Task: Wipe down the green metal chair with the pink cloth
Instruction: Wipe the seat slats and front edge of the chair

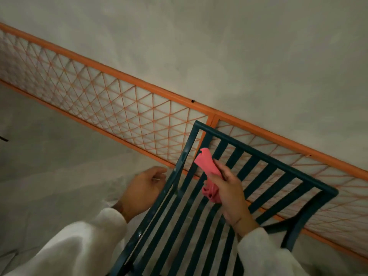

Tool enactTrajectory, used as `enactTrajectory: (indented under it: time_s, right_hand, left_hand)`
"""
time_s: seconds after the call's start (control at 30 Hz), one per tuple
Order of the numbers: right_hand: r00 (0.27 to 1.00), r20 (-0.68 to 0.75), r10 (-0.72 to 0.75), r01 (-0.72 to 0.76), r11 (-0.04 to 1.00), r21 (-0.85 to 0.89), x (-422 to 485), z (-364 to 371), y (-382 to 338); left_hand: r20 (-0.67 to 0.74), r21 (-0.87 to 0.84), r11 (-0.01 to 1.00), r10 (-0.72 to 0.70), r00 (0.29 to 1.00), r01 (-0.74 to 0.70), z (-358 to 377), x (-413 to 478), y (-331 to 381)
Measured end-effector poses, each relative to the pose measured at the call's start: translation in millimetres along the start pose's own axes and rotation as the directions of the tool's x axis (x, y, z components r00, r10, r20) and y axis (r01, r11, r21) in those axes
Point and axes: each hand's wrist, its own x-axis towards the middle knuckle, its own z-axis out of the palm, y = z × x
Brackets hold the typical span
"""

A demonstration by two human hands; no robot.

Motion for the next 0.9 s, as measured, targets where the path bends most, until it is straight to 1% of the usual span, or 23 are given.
enactTrajectory:
  time_s: [0.13, 0.2, 0.27, 0.3, 0.33, 0.4, 0.43, 0.5, 0.6, 0.63, 0.67, 0.73, 0.77, 0.8, 0.83, 0.87, 0.9]
  right_hand:
    - [0.986, -0.149, -0.078, 0.079, 0.997, 0.001, 46.4, 0.1, -34.6]
    - [0.96, -0.254, -0.118, 0.108, 0.993, -0.053, 68.1, -2.0, -44.8]
    - [0.926, -0.348, -0.15, 0.109, 0.985, -0.134, 88.4, -3.9, -49.1]
    - [0.912, -0.372, -0.174, 0.108, 0.975, -0.193, 97.9, -4.4, -49.0]
    - [0.904, -0.376, -0.202, 0.104, 0.959, -0.264, 106.8, -3.6, -46.9]
    - [0.919, -0.333, -0.213, 0.063, 0.911, -0.409, 121.3, 6.0, -38.3]
    - [0.93, -0.297, -0.218, 0.047, 0.87, -0.491, 128.1, 13.6, -32.8]
    - [0.934, -0.235, -0.27, 0.065, 0.773, -0.632, 140.3, 28.3, -28.3]
    - [0.935, -0.167, -0.313, 0.092, 0.668, -0.739, 161.6, 47.6, -37.2]
    - [0.942, -0.115, -0.315, 0.107, 0.607, -0.788, 166.7, 51.9, -44.5]
    - [0.95, -0.042, -0.311, 0.133, 0.521, -0.843, 172.5, 59.3, -48.7]
    - [0.936, 0.105, -0.335, 0.224, 0.34, -0.913, 181.0, 71.7, -59.0]
    - [0.924, 0.181, -0.338, 0.267, 0.226, -0.937, 185.1, 78.5, -62.2]
    - [0.908, 0.257, -0.33, 0.296, 0.074, -0.952, 189.4, 84.8, -62.9]
    - [0.892, 0.328, -0.312, 0.311, -0.105, -0.945, 193.3, 89.2, -62.2]
    - [0.879, 0.385, -0.281, 0.319, -0.255, -0.913, 196.7, 94.0, -58.7]
    - [0.869, 0.425, -0.251, 0.33, -0.346, -0.879, 198.1, 96.5, -54.1]
  left_hand:
    - [0.022, -0.031, 0.996, 0.084, 0.996, -0.084, -2.4, 61.9, 15.7]
    - [0.07, -0.075, 0.991, 0.116, 0.991, -0.111, -3.2, 87.8, 17.3]
    - [0.102, -0.054, 0.987, 0.159, 0.982, -0.154, -2.5, 109.7, 9.0]
    - [0.112, -0.034, 0.988, 0.155, 0.982, -0.152, -1.9, 118.6, 2.4]
    - [0.117, -0.015, 0.991, 0.137, 0.984, -0.137, -1.1, 124.7, -3.4]
    - [0.134, 0.015, 0.995, 0.093, 0.987, -0.096, 3.2, 131.4, -20.5]
    - [0.15, 0.031, 0.997, 0.067, 0.986, -0.073, 5.4, 132.9, -29.7]
    - [0.185, 0.059, 0.998, 0.025, 0.982, -0.037, 10.3, 132.4, -49.5]
    - [0.2, 0.05, 0.998, -0.043, 0.979, 0.033, 16.1, 127.0, -90.0]
    - [0.212, 0.057, 0.996, -0.081, 0.974, 0.07, 18.0, 121.2, -101.0]
    - [0.228, 0.052, 0.991, -0.131, 0.965, 0.122, 21.2, 114.3, -115.8]
    - [0.263, 0.045, 0.974, -0.226, 0.938, 0.222, 26.8, 98.1, -136.6]
    - [0.285, 0.052, 0.964, -0.264, 0.921, 0.26, 29.3, 90.5, -144.8]
    - [0.309, 0.057, 0.959, -0.283, 0.908, 0.279, 31.6, 84.1, -151.2]
    - [0.335, 0.059, 0.953, -0.3, 0.893, 0.298, 33.4, 79.6, -157.1]
    - [0.349, 0.046, 0.949, -0.308, 0.885, 0.312, 34.7, 75.8, -163.2]
    - [0.364, 0.039, 0.943, -0.322, 0.874, 0.331, 35.2, 72.9, -167.0]
